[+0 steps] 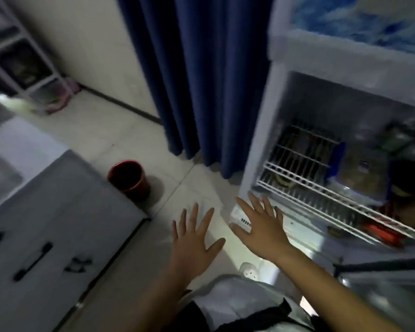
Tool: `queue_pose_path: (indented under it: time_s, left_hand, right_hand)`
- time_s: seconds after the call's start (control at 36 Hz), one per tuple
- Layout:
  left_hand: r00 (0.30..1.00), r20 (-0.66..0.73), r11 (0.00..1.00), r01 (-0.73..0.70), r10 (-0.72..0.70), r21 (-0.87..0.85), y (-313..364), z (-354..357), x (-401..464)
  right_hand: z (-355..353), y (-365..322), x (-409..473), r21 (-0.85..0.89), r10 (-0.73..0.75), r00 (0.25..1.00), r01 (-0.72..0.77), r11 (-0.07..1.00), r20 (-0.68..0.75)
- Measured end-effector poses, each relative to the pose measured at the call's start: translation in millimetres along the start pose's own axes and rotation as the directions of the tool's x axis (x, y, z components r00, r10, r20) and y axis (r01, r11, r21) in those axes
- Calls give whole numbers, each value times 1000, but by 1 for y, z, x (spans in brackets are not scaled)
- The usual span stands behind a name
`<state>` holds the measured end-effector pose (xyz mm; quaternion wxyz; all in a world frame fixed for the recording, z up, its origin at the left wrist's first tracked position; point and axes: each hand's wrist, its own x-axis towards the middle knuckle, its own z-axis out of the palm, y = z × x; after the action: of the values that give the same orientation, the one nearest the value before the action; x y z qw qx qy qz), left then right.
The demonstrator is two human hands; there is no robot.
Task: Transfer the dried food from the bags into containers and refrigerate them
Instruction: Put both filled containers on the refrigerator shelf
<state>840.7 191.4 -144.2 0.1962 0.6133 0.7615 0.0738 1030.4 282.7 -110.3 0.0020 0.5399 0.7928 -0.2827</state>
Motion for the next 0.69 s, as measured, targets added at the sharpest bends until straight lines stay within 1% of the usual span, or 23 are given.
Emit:
queue_pose_path:
  time_s: [0.06,0.14,0.22,0.31,0.42,0.5,0.58,0.69]
  left_hand:
    - [991,-49,990,124,-127,-62,-37,-18,-27]
    - [948,-104,949,288,-302,-131,-93,-46,-68]
    - [885,-125,885,421,-449,-198,-156,-74,-117]
    - [812,-155,820,526,-563,-225,-212,-93,-170]
    - [697,-203,719,617,-688,-320,-277,-112,-233]
    - [618,-211,647,669,-758,-367,-315,-121,-269]
    - [552,-208,581,686,-808,-438,-342,-125,-293]
    - [470,-173,484,699,-866,-526,-379,-133,-303]
  right_hand:
    - [12,-43,6,-57,-87,996,88,994,23]
    - [31,-112,11,-114,-200,978,206,972,59]
    - [58,-186,6,-88,-297,951,304,948,90]
    - [93,-256,-8,-43,-387,914,394,918,118]
    - [143,-340,-29,-26,-490,843,508,861,223]
    - [165,-385,-42,-46,-536,785,575,817,311]
    - [177,-418,-49,-59,-563,741,622,780,365]
    - [190,-467,-40,-17,-611,682,673,740,401]
